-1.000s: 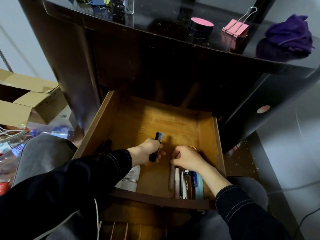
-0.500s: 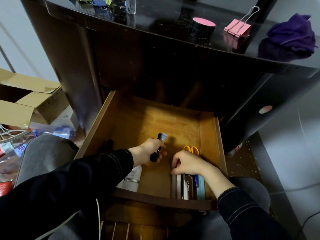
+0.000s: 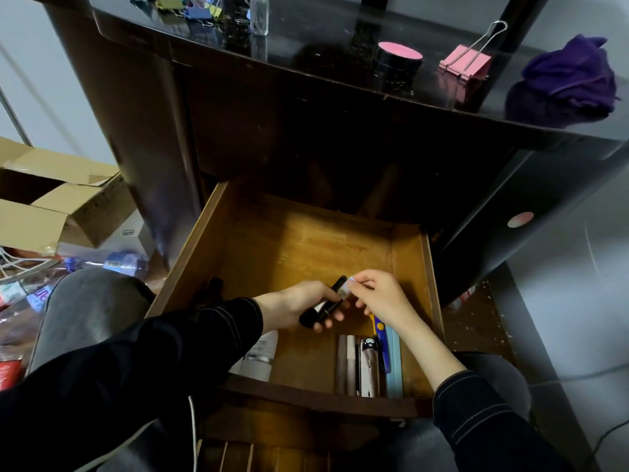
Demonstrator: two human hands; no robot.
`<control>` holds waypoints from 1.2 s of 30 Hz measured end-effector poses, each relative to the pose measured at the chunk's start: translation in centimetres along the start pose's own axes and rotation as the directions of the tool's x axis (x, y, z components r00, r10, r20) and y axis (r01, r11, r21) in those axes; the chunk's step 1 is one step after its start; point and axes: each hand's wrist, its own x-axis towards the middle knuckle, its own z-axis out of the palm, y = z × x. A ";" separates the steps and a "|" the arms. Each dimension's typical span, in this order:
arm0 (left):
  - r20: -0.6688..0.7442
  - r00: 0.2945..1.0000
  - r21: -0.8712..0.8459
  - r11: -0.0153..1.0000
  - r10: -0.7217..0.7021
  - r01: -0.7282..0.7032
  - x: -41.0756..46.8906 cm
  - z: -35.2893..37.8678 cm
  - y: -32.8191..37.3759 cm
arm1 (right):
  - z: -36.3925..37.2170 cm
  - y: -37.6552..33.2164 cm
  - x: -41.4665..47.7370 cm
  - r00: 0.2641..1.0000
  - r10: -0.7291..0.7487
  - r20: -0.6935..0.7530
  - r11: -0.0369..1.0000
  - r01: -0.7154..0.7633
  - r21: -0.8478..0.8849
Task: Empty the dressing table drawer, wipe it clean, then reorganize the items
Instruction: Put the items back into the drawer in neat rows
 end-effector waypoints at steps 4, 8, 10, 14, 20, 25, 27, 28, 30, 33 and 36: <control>-0.010 1.000 0.010 1.000 0.021 -0.020 0.1 -0.1 0.2 | -0.4 -0.5 -0.1 1.000 0.016 0.017 0.994 -0.018 0.112; -0.042 0.998 -0.023 0.999 0.040 -0.041 0.1 -0.3 0.3 | -0.6 -0.5 -0.2 0.999 0.032 -0.013 0.981 -0.029 0.194; -0.067 0.997 -0.022 0.999 0.042 -0.044 0.0 -0.2 0.3 | -0.7 -0.3 -0.1 0.997 0.052 -0.058 0.976 -0.039 0.212; -0.136 0.990 -0.013 1.000 0.023 -0.025 -0.1 -0.3 0.3 | -0.6 0.2 -0.1 0.981 0.060 -0.184 0.985 -0.028 0.171; -0.275 0.957 -0.067 0.992 0.088 -0.111 0.1 -0.4 0.6 | -0.8 -0.5 -0.1 0.990 0.096 -0.106 0.968 -0.067 0.243; -0.360 0.918 -0.018 0.983 0.166 -0.185 0.2 -1.5 0.7 | -0.1 -1.1 -0.4 0.995 0.071 0.069 0.994 -0.076 0.074; -0.262 0.943 0.154 0.973 0.206 -0.170 -0.1 -1.1 0.7 | -0.3 -1.1 -0.5 1.000 0.015 0.004 0.998 -0.015 0.062; -0.201 0.957 0.238 0.958 0.210 -0.161 -0.3 -0.8 0.6 | -0.4 -1.0 -0.6 1.000 -0.019 -0.012 0.996 0.020 0.092; -0.099 0.978 0.346 0.928 0.184 -0.139 -0.3 -0.1 0.5 | -0.4 -1.1 -0.7 0.995 -0.099 0.024 0.988 0.096 0.122; -0.049 0.987 0.391 0.912 0.154 -0.123 -0.4 0.2 0.5 | -0.1 -1.0 -0.7 0.979 -0.182 0.096 0.981 0.174 0.083; -0.115 0.979 0.360 0.925 0.170 -0.118 -0.3 -0.2 0.6 | -0.4 -0.9 -0.5 0.987 -0.160 -0.024 0.983 0.161 0.083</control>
